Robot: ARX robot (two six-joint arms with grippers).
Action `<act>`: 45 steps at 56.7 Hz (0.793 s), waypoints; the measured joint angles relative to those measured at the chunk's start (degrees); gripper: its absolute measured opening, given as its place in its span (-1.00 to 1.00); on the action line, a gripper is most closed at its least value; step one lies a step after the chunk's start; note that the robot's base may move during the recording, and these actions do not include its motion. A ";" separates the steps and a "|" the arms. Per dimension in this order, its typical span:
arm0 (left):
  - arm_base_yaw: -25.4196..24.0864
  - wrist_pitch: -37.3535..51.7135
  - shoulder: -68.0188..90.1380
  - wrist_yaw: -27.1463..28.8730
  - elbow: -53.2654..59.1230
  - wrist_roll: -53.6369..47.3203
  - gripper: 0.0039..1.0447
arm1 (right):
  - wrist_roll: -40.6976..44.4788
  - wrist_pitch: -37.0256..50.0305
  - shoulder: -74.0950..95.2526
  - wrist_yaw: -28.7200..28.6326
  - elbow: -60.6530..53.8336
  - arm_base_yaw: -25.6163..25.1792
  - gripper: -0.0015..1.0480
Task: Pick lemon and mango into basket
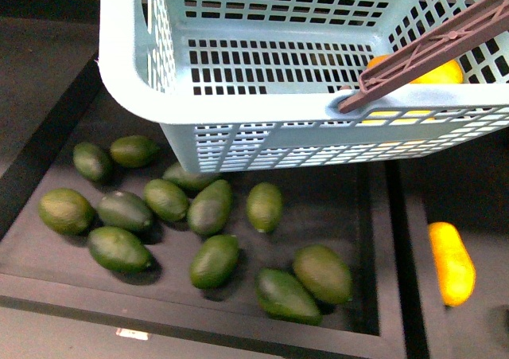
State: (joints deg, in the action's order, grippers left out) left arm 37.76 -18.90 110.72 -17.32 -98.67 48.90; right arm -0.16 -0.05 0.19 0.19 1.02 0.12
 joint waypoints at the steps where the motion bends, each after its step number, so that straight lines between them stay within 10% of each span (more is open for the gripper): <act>1: 0.00 0.00 0.00 0.00 0.00 0.00 -0.88 | -0.02 0.00 0.00 0.00 0.00 -0.02 0.83; 45: -0.07 0.00 0.00 -0.63 0.00 0.00 -0.88 | 0.00 -0.02 0.00 -0.24 0.00 -0.04 0.83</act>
State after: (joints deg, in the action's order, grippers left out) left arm 37.69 -18.90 110.72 -17.96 -98.67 48.90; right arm -0.16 -0.08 0.19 -0.05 1.02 0.08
